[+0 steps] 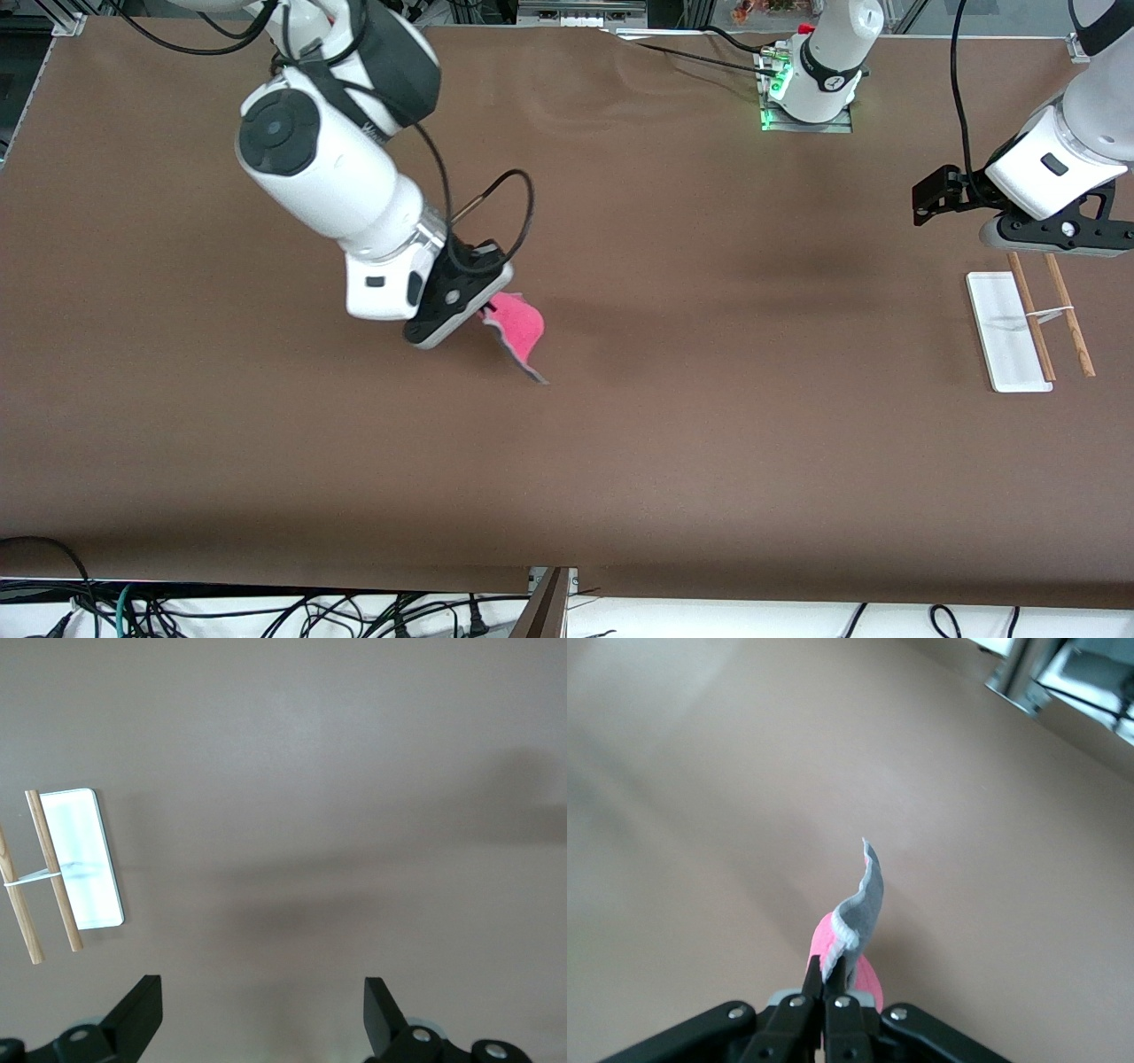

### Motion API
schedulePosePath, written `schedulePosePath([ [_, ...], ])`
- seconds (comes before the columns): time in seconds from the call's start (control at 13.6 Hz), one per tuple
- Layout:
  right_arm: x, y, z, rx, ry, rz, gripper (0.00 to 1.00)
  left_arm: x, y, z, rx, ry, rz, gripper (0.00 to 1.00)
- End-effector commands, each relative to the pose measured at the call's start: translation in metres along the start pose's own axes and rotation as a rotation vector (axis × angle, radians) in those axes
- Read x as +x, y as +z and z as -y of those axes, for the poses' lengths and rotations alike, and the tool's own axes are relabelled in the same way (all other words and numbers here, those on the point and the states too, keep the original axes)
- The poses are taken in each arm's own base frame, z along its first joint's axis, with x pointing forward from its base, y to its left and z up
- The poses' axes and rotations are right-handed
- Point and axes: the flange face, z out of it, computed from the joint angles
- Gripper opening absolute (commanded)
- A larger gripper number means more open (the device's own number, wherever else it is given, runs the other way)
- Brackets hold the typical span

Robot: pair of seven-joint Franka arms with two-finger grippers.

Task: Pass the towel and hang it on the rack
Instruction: 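Lift the towel with the right gripper toward the table middle, then hold the towel up while the left gripper reaches toward it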

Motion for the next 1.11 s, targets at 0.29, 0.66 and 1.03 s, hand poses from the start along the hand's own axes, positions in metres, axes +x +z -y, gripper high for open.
schedulePosePath([
  [0.29,0.019,-0.002,0.081,0.071,-0.256,-0.129,0.00,0.003,-0.005,0.003,0.017,0.003,0.005,1.00],
  [0.66,0.017,0.013,0.144,0.092,-0.376,-0.124,0.00,-0.002,0.006,-0.007,-0.066,0.044,0.084,1.00],
  [1.03,0.018,0.014,0.186,0.108,-0.421,-0.184,0.00,0.022,0.052,-0.009,-0.284,0.242,0.140,1.00],
])
